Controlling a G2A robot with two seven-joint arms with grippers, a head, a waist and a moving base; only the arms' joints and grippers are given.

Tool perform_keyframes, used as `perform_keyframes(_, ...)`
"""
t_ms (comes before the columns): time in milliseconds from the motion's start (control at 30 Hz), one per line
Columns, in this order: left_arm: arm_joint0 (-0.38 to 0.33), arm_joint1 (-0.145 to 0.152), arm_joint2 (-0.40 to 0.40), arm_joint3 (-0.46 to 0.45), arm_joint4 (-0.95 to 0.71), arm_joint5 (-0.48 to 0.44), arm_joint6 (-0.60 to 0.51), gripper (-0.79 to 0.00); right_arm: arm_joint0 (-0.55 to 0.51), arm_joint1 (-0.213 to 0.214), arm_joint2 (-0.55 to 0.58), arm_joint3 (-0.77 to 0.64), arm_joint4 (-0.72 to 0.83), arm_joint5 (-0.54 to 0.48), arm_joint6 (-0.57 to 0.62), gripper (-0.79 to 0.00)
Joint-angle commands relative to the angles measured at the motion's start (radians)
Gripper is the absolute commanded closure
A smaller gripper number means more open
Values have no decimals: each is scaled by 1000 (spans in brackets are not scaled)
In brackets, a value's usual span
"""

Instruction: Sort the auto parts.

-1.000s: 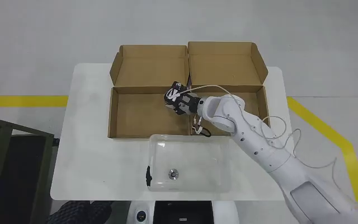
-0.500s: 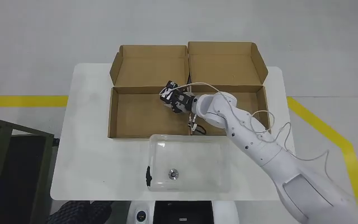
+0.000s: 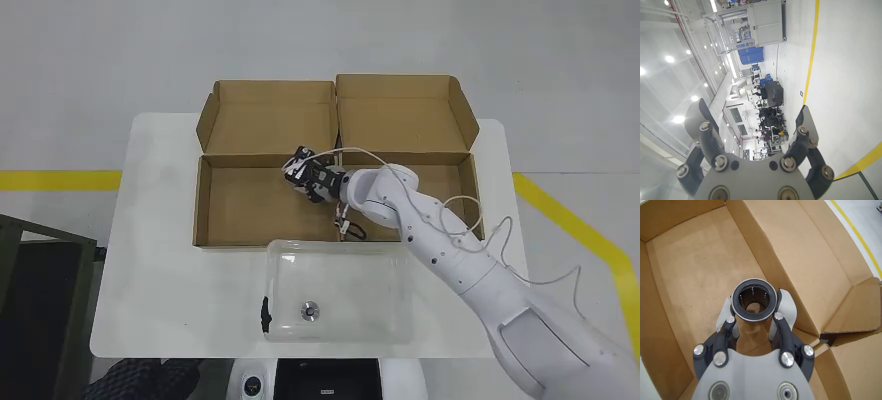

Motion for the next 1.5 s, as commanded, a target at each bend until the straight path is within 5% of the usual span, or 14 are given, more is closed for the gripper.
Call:
perform_keyframes(0,0,0,0,0,0,0,0,-785,-3,-1,5,-5,-5,-2,7,-391)
perform_keyframes(600,0,0,0,0,0,0,0,-785,-128,45,128,-273,-67,-82,50,-570)
perform_keyframes(1467,0,0,0,0,0,0,0,-785,-646,166,328,-806,-218,-337,-44,-730)
